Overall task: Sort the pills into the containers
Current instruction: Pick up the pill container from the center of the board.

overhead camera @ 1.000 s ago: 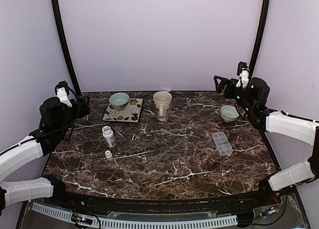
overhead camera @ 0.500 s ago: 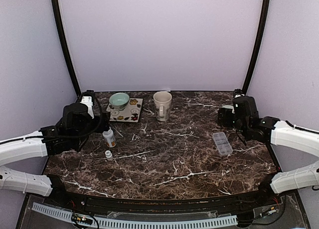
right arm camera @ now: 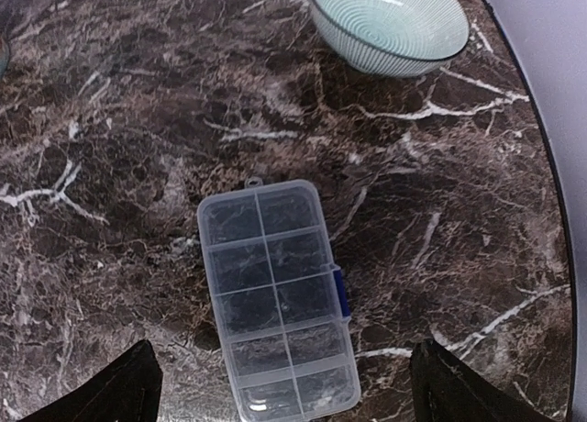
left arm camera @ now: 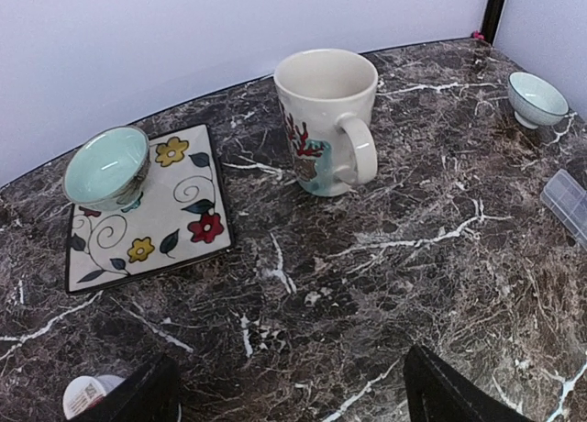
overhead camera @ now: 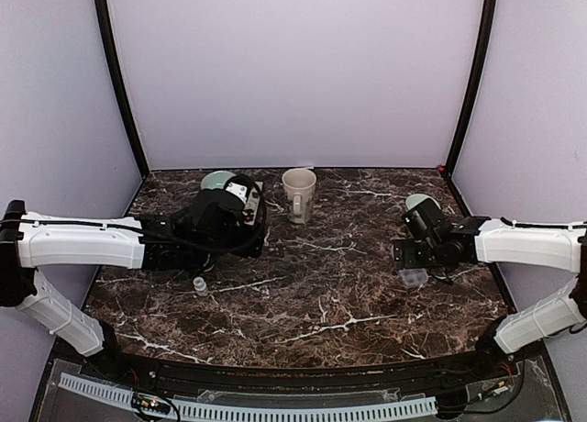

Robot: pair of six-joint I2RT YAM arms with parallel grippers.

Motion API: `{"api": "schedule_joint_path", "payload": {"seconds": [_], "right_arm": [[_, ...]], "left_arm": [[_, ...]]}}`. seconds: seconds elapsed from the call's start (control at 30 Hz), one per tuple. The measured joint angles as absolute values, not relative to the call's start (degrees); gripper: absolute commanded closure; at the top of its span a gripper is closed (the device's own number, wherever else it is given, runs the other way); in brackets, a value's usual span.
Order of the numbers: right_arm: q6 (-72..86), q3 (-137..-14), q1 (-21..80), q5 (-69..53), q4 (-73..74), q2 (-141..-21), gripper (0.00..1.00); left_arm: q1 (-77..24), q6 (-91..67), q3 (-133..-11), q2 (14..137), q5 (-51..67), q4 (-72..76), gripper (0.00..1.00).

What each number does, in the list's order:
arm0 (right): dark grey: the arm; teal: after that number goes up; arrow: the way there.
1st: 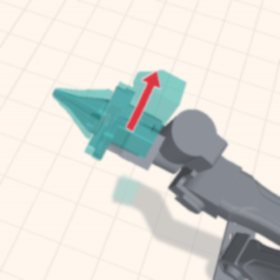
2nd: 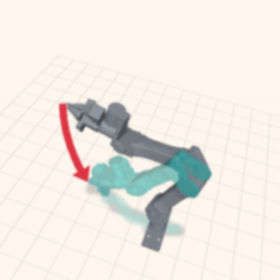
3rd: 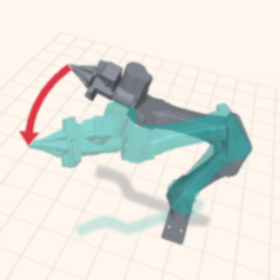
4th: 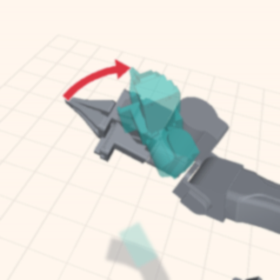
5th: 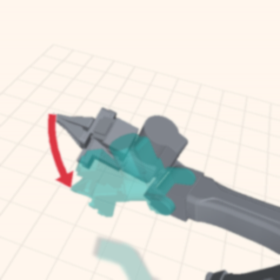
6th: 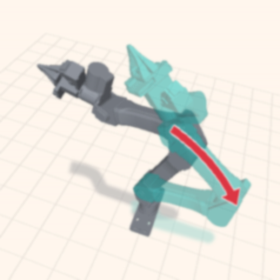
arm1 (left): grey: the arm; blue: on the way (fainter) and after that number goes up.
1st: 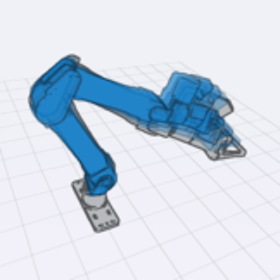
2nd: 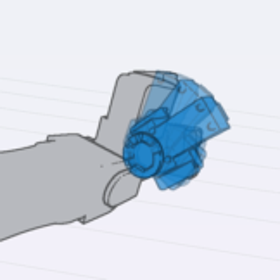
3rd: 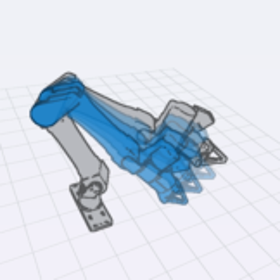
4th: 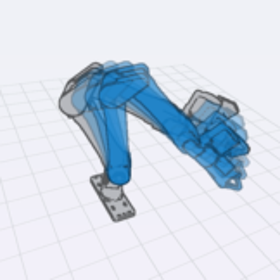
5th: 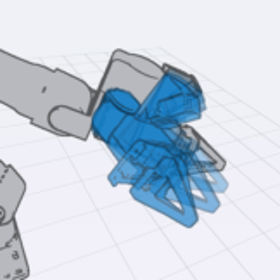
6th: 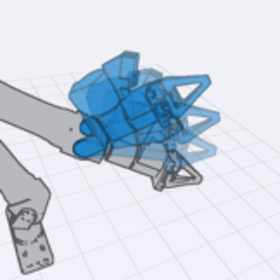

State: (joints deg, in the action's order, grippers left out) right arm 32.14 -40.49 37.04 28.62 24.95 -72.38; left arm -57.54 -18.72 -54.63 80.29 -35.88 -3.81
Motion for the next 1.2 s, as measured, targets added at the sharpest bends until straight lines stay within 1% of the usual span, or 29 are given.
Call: {"api": "schedule_joint_path", "payload": {"seconds": [0.2, 0.53, 0.73, 0.97, 1.07, 1.13, 1.2], "right_arm": [[32.1, -40.5, 36.7, 24.3, 25.5, -77.6, 0.04], [31.9, -39.7, 33.3, 20.6, 24.4, -78.4, 0.04], [31.6, -38.6, 32.2, 18.8, 23.7, -79.5, 0.07], [31.0, -38.0, 31.5, 17.0, 22.3, -81.6, 0.13], [30.8, -37.7, 31.3, 16.4, 22.0, -82.3, 0.18], [30.7, -37.4, 31.2, 16.1, 21.8, -82.7, 0.23], [30.7, -37.3, 31.1, 15.7, 21.3, -82.9, 0.30]], "left_arm": [[-57.5, -19.1, -57.0, 85.2, -31.6, -3.9, 0.14], [-57.5, -19.6, -58.6, 89.6, -25.5, -2.6, 0.14], [-57.5, -19.7, -59.1, 90.5, -23.9, -1.7, 0.14], [-57.5, -20.2, -59.2, 91.7, -22.6, -1.2, 0.14], [-57.5, -20.4, -59.3, 92.2, -22.0, -1.0, 0.13], [-57.5, -20.7, -59.6, 92.7, -21.8, -1.0, 0.10], [-57.5, -20.9, -60.0, 93.2, -21.6, -0.9, 0.02]]}}
